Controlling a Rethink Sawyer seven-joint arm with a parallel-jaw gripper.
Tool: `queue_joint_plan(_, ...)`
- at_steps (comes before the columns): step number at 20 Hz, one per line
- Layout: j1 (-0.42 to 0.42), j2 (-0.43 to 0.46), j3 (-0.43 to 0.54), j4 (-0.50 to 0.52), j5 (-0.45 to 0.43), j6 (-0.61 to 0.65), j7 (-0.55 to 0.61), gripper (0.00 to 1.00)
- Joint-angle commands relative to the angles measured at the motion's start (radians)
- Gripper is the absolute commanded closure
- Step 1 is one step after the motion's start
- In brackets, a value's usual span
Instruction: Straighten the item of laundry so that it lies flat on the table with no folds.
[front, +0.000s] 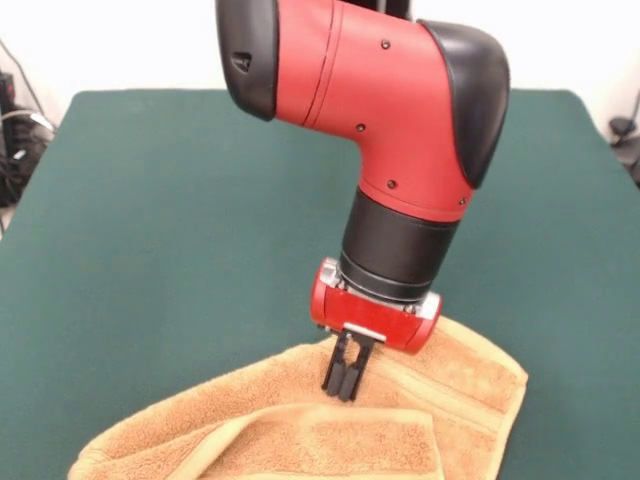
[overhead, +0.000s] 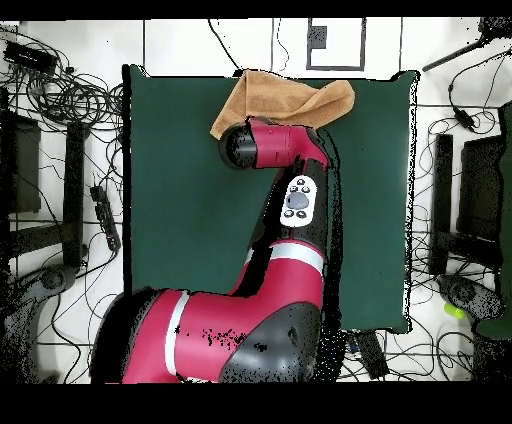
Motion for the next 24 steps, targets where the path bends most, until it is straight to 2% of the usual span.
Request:
queue_joint_plan(1,-0.013,0.075,0.194,0.321,-0.007,0.138,-0.025,1.0)
queue_joint_plan(7,-0.038,0.052,0.226,0.378,-0.024,0.115,-0.045,1.0)
queue_joint_plan(16,-0.041,0.042,0.232,0.418,-0.051,0.026,-0.001,1.0)
queue_joint_plan(24,-0.051,0.027,0.241,0.436,-0.045,0.046,-0.021,1.0)
